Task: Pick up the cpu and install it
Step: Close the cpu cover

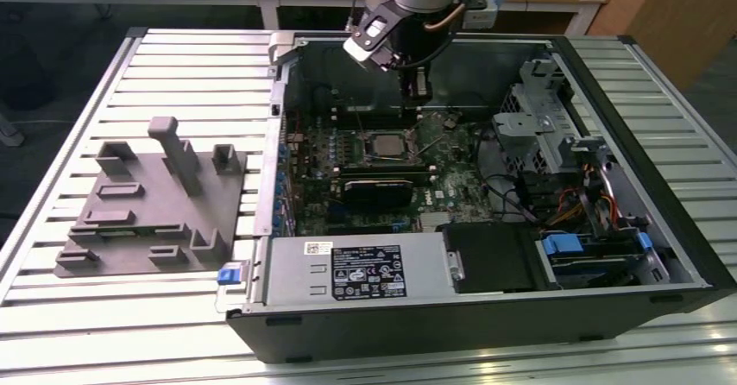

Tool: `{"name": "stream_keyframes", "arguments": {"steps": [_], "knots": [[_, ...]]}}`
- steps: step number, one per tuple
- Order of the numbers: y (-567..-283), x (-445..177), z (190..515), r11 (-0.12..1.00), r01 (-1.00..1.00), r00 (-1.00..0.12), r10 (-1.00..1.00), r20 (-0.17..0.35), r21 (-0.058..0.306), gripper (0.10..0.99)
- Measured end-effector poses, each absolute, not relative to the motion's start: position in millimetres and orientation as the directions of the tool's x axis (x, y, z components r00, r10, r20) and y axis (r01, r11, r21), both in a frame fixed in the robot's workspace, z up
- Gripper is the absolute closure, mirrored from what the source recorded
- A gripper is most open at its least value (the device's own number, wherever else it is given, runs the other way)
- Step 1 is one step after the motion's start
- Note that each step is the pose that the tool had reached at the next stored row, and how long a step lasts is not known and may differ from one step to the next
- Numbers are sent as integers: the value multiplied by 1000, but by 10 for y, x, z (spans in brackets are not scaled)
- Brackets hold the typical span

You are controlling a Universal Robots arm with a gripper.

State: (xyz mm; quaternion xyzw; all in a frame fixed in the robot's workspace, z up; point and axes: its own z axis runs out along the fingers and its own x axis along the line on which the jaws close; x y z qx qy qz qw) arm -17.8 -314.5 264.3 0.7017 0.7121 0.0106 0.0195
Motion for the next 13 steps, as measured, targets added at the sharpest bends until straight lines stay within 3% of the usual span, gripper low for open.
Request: {"name": "stream_keyframes", "arguments": {"steps": [13], "knots": [[-3144,195,2642,15,999,-15,1000,-13,42,980]]}}
